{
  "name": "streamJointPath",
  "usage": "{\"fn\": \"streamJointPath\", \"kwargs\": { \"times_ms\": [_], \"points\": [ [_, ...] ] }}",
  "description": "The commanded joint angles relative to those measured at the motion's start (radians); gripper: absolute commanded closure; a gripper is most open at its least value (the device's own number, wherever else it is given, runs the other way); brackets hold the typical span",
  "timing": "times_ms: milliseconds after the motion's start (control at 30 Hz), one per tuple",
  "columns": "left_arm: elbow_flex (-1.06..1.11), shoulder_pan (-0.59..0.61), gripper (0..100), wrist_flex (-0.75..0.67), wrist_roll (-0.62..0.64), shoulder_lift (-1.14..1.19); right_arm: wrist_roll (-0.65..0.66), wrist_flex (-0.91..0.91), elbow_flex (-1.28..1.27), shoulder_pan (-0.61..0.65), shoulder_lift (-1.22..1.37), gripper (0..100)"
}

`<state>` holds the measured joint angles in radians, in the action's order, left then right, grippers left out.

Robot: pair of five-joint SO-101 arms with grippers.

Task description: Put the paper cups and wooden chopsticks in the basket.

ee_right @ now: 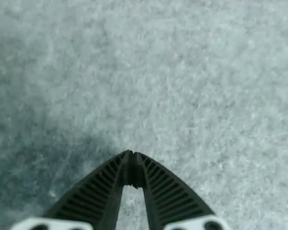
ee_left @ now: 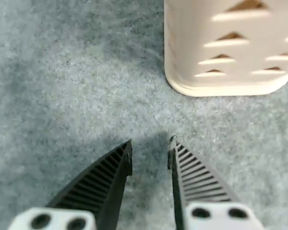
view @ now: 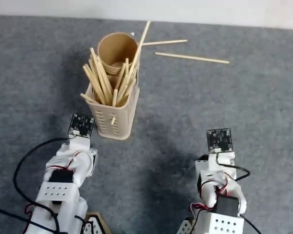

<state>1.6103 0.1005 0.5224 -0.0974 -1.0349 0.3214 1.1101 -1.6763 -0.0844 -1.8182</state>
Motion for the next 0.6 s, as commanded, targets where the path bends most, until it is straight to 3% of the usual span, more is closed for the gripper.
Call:
{"fn": "streamJointPath", "kwargs": {
  "times_ms": [0, 133, 567],
  "points": [
    [-0.004, -0.007, 85, -0.015, -0.009, -0.004, 0.009, 0.038, -0.131, -0.013, -0.012, 99.4],
    [-0.004, -0.007, 85, -0.015, -0.009, -0.004, 0.008, 0.145, -0.143, -0.012, -0.012, 99.4],
    [-0.004, -0.007, 85, -0.015, -0.009, -0.004, 0.009, 0.147, -0.143, -0.010, -0.015, 99.4]
  ]
}}
